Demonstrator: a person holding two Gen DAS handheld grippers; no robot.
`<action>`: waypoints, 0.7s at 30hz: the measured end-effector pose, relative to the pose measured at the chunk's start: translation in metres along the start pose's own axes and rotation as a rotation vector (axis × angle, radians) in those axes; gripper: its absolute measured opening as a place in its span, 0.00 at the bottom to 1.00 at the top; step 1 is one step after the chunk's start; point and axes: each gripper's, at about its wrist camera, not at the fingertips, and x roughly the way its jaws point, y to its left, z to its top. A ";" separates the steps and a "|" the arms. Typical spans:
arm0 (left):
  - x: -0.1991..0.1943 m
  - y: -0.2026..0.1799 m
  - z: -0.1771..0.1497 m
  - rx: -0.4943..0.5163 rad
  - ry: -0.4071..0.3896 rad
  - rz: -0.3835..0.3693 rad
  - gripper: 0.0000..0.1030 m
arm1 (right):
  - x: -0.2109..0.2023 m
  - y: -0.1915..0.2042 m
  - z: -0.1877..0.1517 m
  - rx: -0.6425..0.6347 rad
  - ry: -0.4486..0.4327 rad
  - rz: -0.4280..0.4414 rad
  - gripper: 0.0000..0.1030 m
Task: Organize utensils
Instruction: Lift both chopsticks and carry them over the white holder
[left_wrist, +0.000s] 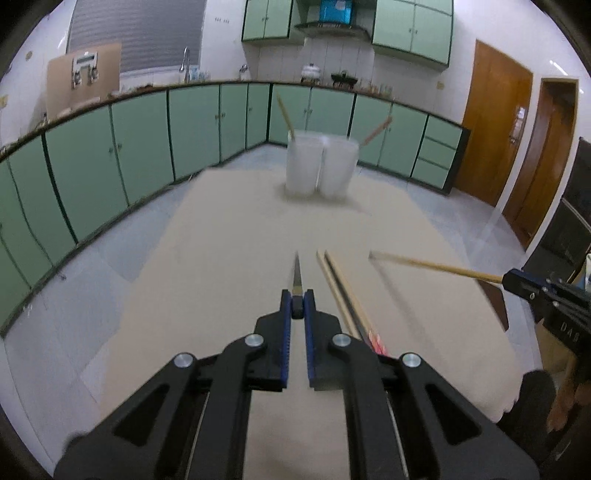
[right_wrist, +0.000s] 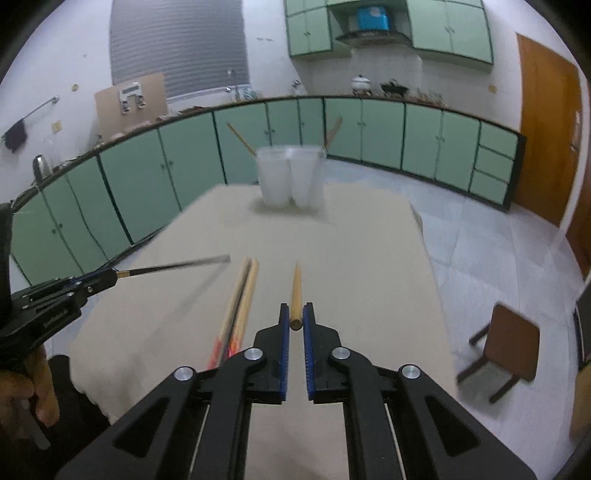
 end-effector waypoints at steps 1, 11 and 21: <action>-0.002 0.000 0.012 0.011 -0.006 -0.004 0.06 | -0.002 0.000 0.014 -0.013 0.000 0.009 0.07; 0.001 -0.002 0.089 0.074 0.004 -0.056 0.06 | 0.010 0.001 0.107 -0.101 0.081 0.061 0.07; 0.007 -0.001 0.125 0.106 0.041 -0.118 0.06 | 0.017 0.006 0.146 -0.139 0.164 0.101 0.07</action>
